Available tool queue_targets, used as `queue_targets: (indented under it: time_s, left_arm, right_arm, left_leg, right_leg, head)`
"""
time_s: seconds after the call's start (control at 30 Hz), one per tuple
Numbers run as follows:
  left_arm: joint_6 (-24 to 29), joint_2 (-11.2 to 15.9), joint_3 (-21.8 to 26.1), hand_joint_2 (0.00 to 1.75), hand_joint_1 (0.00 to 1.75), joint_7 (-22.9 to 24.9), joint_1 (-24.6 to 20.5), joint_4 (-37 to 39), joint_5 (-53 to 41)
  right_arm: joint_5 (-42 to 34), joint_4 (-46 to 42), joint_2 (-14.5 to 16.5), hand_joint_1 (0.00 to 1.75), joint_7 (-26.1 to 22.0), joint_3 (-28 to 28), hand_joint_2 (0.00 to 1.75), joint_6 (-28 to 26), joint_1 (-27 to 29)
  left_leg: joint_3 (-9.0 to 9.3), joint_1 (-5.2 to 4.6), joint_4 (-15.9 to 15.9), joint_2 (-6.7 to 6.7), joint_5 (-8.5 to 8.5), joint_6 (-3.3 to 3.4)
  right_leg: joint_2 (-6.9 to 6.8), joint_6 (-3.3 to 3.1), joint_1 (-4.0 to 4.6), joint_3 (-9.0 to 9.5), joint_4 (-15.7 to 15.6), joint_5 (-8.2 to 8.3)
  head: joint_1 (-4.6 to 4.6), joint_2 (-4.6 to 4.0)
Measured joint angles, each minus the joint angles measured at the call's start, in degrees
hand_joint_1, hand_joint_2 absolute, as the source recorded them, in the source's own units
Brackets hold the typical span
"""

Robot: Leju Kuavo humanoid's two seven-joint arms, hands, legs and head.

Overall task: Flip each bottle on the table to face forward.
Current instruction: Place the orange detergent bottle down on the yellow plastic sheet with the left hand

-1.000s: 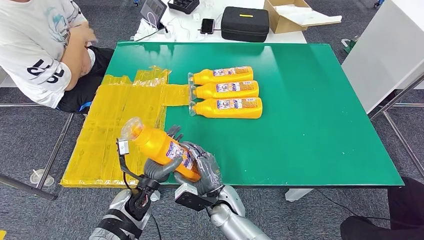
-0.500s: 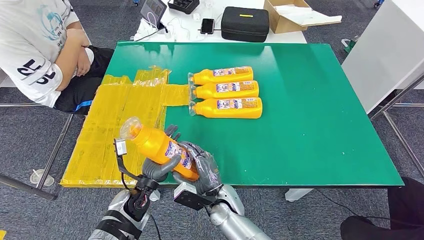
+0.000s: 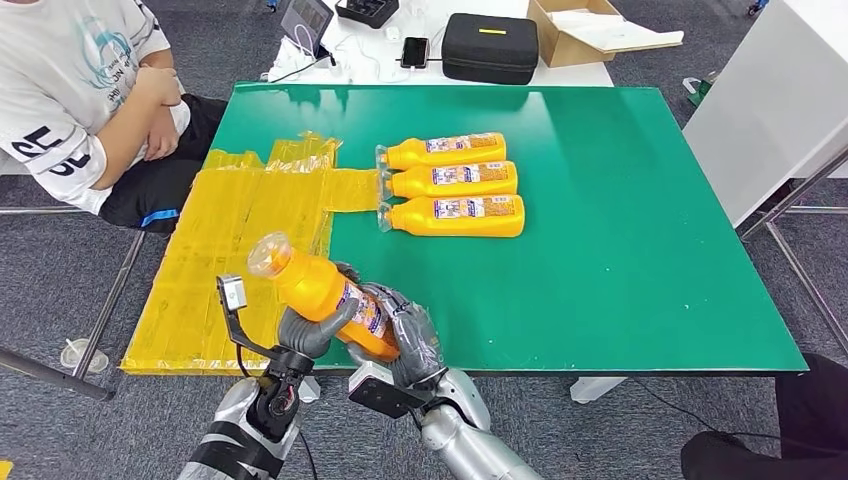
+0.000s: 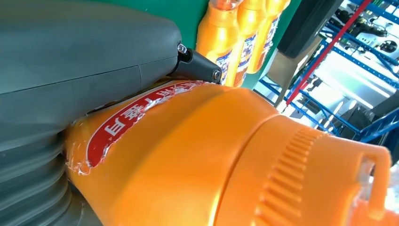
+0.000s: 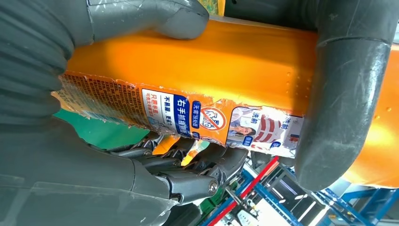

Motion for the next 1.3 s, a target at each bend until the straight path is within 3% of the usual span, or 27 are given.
queue_targets:
  time_s: [0.23, 0.27, 0.33, 0.37, 0.4, 0.47, 0.57, 0.73, 0.8, 0.97, 1.2, 1.3]
  left_arm:
    - [0.39, -0.42, 0.64, 1.75, 1.75, 0.05, 0.28, -0.78, -0.04]
    - [0.39, -0.44, 0.68, 1.75, 1.75, 0.07, 0.29, -0.80, -0.04]
    - [0.38, -0.45, 0.71, 1.75, 1.75, 0.10, 0.32, -0.85, -0.03]
    - [0.38, -0.45, 0.71, 1.75, 1.75, 0.11, 0.31, -0.91, -0.03]
    - [0.38, -0.46, 0.71, 1.75, 1.75, 0.11, 0.28, -1.02, -0.03]
    - [0.74, -0.59, 0.68, 1.75, 1.75, -0.15, 0.18, -1.39, -0.41]
    - [3.69, -0.82, 0.62, 1.75, 1.75, -1.83, 0.14, -2.52, -3.26]
    - [17.18, -0.74, 1.45, 1.75, 1.75, -7.60, -0.46, -6.78, -13.50]
    - [20.19, -0.61, 2.34, 1.75, 1.75, -8.34, -0.84, -8.41, -15.88]
    - [21.14, -0.50, 3.43, 1.75, 1.75, -8.49, -1.11, -10.56, -16.97]
    - [21.22, -0.49, 3.70, 1.75, 1.75, -8.52, -1.14, -11.35, -17.27]
    - [23.62, -0.49, 3.89, 1.75, 1.75, -9.38, -1.19, -11.55, -18.57]
  right_arm:
    - [0.47, 0.00, 0.27, 1.71, 0.00, -0.45, 1.75, 0.46, -0.02]
    - [0.48, 0.00, 0.30, 1.45, 0.00, -0.50, 1.75, 0.46, -0.01]
    - [0.49, 0.00, 0.32, 0.58, 0.00, -0.56, 1.75, 0.48, -0.01]
    - [0.52, 0.00, 0.34, 0.17, -0.01, -0.58, 1.31, 0.51, 0.03]
    - [0.54, 0.00, 0.38, 0.00, -0.02, -0.60, 0.87, 0.55, 0.15]
    - [0.28, -0.03, 0.58, 0.00, -0.11, -0.67, 0.00, 0.63, 0.61]
    - [-1.10, -1.07, 0.84, 0.00, -0.21, -0.95, 0.00, 0.67, 1.48]
    - [-4.46, -11.19, 0.21, 0.00, 0.11, -2.46, 0.00, 0.65, 5.27]
    - [-5.27, -16.20, -0.30, 0.00, 0.64, -3.08, 0.00, 0.78, 6.61]
    - [-5.55, -23.15, -1.13, 0.00, 0.96, -3.69, 0.00, 1.11, 8.50]
    - [-5.64, -26.18, -1.52, 0.00, 0.96, -3.88, 0.00, 1.13, 9.41]
    - [-6.93, -27.17, -1.62, 0.00, 0.23, -4.06, 0.00, 0.70, 9.77]
  left_leg:
    - [0.00, 0.00, 0.00, 0.00, 0.00, 0.00]
    - [0.00, 0.00, 0.00, 0.00, 0.00, 0.00]
    - [0.00, 0.00, 0.00, 0.00, 0.00, 0.00]
    - [0.00, 0.00, 0.00, 0.00, 0.00, 0.00]
    - [0.00, 0.00, 0.00, 0.00, 0.00, 0.00]
    - [-0.01, 0.00, 0.00, -0.01, 0.00, 0.00]
    - [-0.01, 0.00, 0.00, -0.01, 0.00, 0.00]
    - [-0.04, 0.00, 0.00, -0.04, 0.00, 0.00]
    - [-0.04, 0.00, 0.00, -0.05, 0.00, 0.00]
    - [-0.03, 0.00, 0.00, -0.05, 0.00, 0.00]
    - [-0.03, 0.00, 0.00, -0.04, 0.00, 0.00]
    - [-0.03, 0.00, 0.00, -0.04, 0.00, 0.00]
  right_leg:
    - [0.00, 0.00, 0.00, 0.00, 0.00, 0.00]
    - [0.00, 0.00, 0.00, 0.00, 0.00, 0.00]
    - [0.00, 0.00, 0.00, 0.00, 0.00, 0.00]
    - [0.00, 0.00, 0.00, 0.00, 0.00, 0.00]
    - [0.00, 0.00, 0.00, 0.00, 0.00, 0.00]
    - [0.00, 0.00, 0.00, 0.00, 0.00, 0.00]
    - [0.00, 0.00, 0.00, 0.00, 0.00, 0.00]
    - [-0.01, 0.00, 0.00, 0.00, 0.00, 0.00]
    - [-0.01, 0.00, 0.00, 0.01, 0.00, 0.00]
    - [-0.01, 0.00, -0.01, 0.02, 0.00, 0.00]
    - [-0.01, 0.00, 0.00, 0.02, 0.00, 0.00]
    - [-0.01, 0.00, 0.00, 0.01, 0.00, 0.00]
  head:
    - [-0.01, -0.01]
    - [0.00, -0.01]
    - [0.00, -0.01]
    - [-0.01, -0.01]
    - [0.00, -0.01]
    - [-0.01, 0.00]
    - [0.00, -0.01]
    - [0.01, 0.00]
    - [0.01, 0.01]
    - [0.01, 0.00]
    - [0.01, 0.00]
    - [0.01, -0.01]
